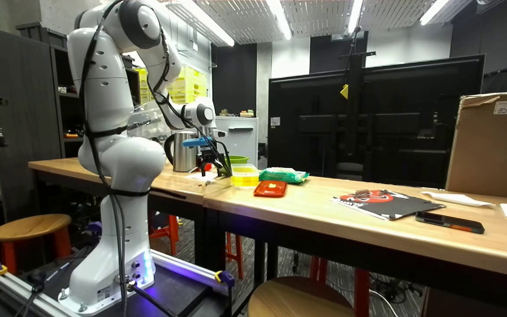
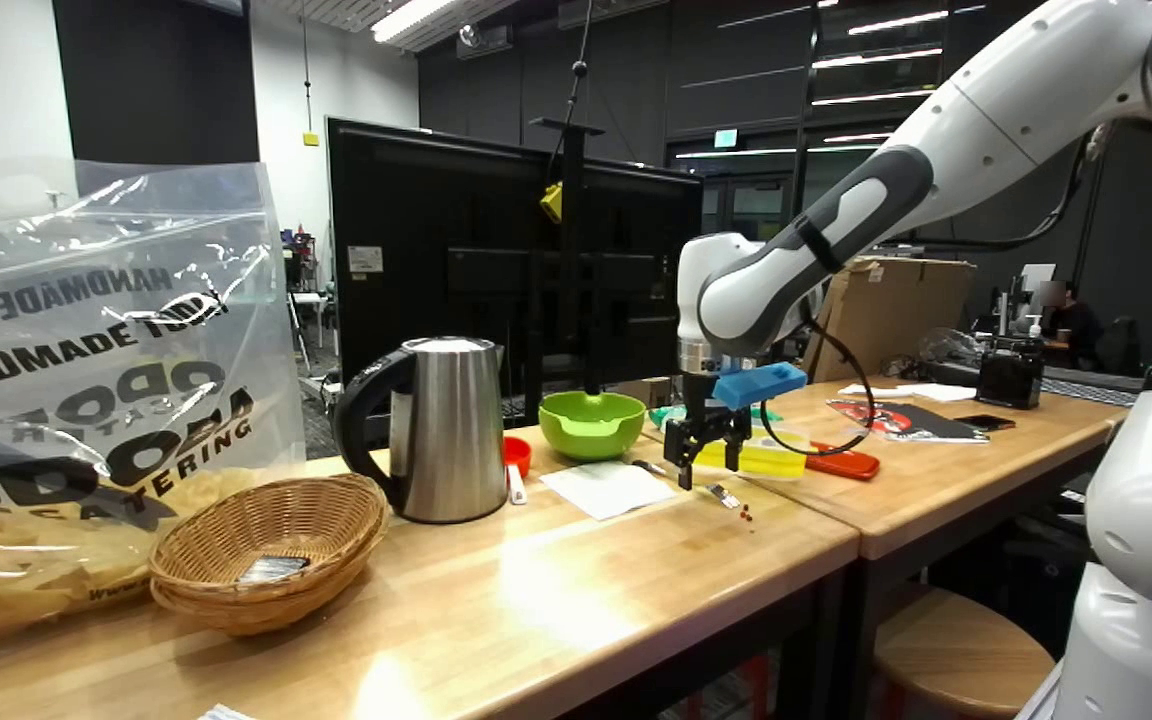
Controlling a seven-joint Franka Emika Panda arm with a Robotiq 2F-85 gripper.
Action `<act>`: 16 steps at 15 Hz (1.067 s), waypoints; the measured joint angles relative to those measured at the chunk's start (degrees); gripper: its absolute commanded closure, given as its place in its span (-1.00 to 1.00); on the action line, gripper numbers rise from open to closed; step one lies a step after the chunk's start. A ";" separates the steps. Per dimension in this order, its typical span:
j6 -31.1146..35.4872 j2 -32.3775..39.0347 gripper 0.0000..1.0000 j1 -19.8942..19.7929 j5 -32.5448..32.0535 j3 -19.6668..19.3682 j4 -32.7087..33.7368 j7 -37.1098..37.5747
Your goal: Put the fork in a vertical line
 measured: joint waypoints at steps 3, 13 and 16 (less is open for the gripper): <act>-1.41 -4.03 -1.00 0.77 -0.11 1.68 -2.50 0.02; 10.02 -16.84 -1.00 1.05 -13.42 7.35 -16.50 0.70; 13.46 -17.37 -1.00 -1.00 -18.16 9.07 -16.47 1.62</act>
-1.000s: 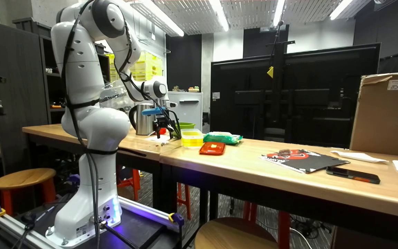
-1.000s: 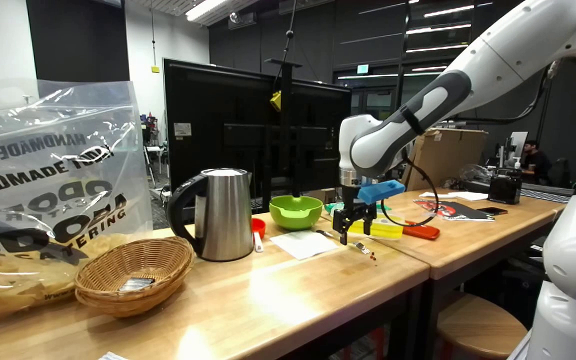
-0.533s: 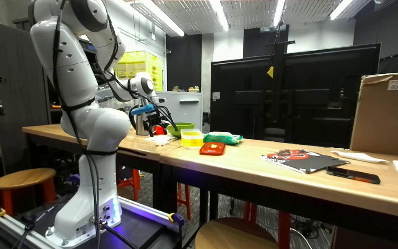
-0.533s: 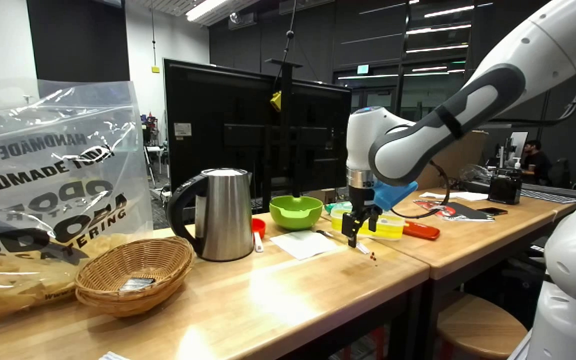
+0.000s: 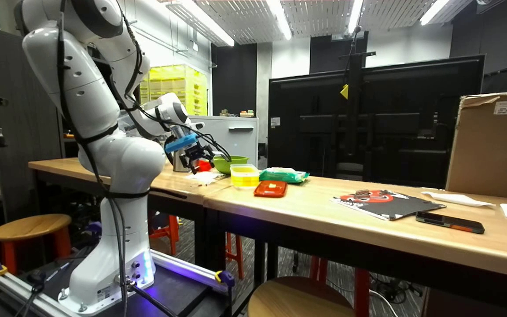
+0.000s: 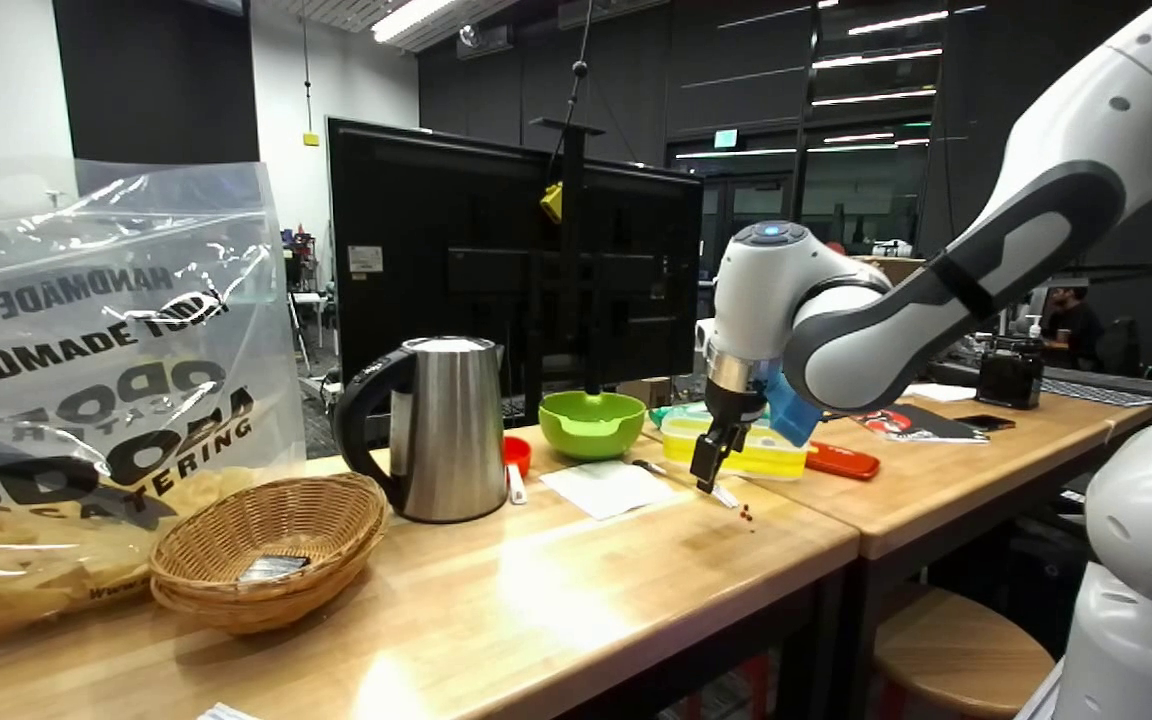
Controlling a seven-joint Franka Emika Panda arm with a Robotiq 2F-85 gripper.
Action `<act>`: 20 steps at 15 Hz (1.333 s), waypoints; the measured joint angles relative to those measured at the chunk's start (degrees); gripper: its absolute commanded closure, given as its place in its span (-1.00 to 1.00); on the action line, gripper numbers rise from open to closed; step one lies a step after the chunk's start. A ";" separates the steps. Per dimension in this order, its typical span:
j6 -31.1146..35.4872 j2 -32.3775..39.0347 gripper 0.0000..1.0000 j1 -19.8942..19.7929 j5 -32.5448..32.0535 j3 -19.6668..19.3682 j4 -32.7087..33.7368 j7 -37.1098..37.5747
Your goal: Put the fork in a vertical line
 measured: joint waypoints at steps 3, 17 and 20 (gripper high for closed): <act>1.77 -0.71 -1.00 -2.88 -4.69 2.33 0.23 2.75; 2.03 -2.29 -1.00 -5.30 -6.92 4.69 0.13 7.09; 2.03 -2.29 -1.00 -5.30 -6.92 4.70 0.13 7.11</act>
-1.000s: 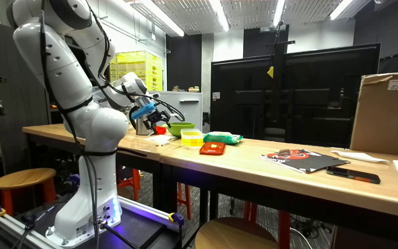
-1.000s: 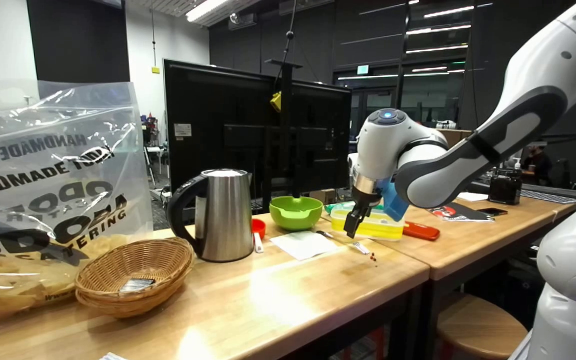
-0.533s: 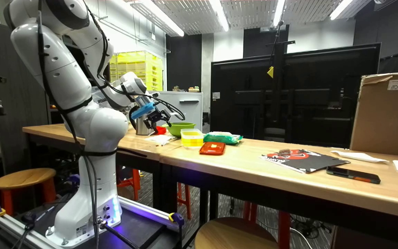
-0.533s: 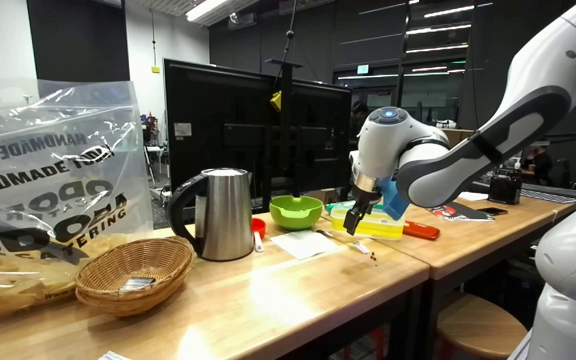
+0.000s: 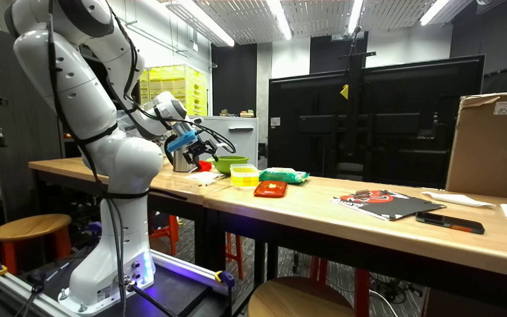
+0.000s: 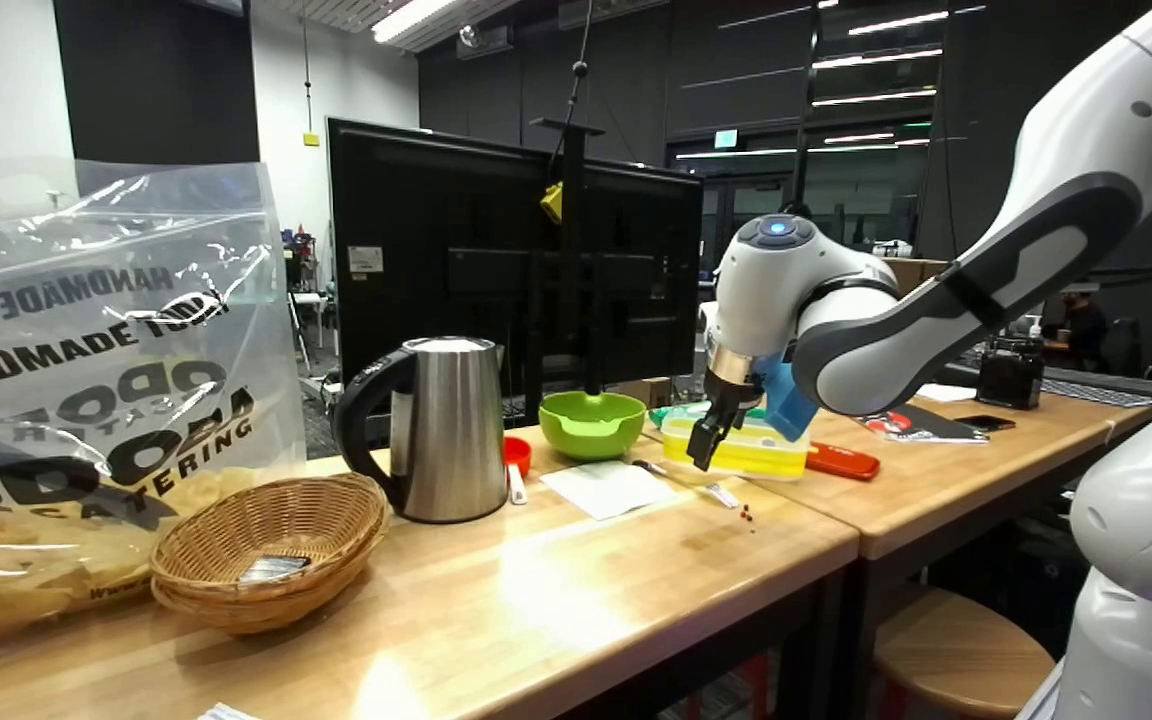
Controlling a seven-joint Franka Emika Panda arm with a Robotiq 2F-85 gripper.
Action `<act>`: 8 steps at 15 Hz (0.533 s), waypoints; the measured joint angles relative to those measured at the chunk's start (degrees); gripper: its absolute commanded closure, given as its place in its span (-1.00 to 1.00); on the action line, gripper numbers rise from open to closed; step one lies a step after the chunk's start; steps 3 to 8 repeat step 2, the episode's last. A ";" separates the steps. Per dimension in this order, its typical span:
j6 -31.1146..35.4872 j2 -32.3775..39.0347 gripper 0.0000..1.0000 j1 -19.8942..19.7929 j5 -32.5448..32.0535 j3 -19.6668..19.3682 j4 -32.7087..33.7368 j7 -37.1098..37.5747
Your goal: Put the fork in a vertical line
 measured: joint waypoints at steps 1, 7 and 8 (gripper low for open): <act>0.00 0.00 -1.00 0.00 0.00 0.00 0.00 0.01; 0.00 0.00 -1.00 0.00 0.00 0.00 0.00 0.01; 0.00 0.00 -1.00 0.00 0.00 0.00 0.00 0.01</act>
